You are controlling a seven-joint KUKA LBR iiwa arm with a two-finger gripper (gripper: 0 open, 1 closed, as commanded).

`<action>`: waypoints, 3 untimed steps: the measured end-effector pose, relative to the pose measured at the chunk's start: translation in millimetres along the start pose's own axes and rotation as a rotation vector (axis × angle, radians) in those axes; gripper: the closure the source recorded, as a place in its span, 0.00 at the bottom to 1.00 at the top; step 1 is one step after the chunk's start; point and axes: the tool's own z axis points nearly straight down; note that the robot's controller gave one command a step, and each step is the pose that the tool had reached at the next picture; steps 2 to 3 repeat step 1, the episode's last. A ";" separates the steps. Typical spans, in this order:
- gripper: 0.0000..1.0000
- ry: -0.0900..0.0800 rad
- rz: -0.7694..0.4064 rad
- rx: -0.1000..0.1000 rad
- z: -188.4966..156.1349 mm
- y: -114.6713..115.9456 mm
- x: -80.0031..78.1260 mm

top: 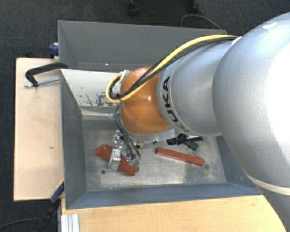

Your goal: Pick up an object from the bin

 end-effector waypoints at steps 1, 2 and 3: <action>1.00 -0.002 -0.001 -0.001 -45.7 1.4 -1.4; 1.00 -0.002 -0.001 -0.001 -45.7 1.4 -1.4; 1.00 -0.002 -0.001 -0.001 -45.7 1.4 -1.4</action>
Offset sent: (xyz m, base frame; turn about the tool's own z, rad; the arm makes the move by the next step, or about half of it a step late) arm -0.0001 0.0001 0.0425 0.0000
